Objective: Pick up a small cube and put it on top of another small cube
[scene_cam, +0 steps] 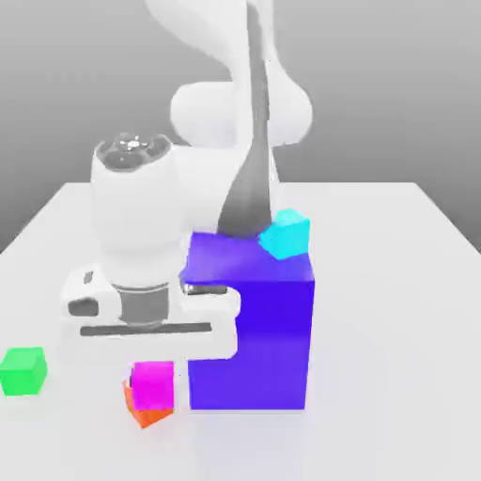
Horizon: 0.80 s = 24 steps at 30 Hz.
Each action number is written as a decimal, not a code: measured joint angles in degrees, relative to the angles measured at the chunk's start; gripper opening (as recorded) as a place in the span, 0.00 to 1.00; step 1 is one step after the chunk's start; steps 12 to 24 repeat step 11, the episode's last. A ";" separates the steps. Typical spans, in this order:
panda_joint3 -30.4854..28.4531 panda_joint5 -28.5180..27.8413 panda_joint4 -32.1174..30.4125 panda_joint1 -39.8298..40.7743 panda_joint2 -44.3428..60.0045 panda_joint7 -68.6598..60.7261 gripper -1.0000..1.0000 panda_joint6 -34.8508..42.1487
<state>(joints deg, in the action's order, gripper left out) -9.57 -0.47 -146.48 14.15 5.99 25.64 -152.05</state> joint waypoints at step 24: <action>-3.97 10.02 2.37 15.79 9.00 -11.85 1.00 -6.33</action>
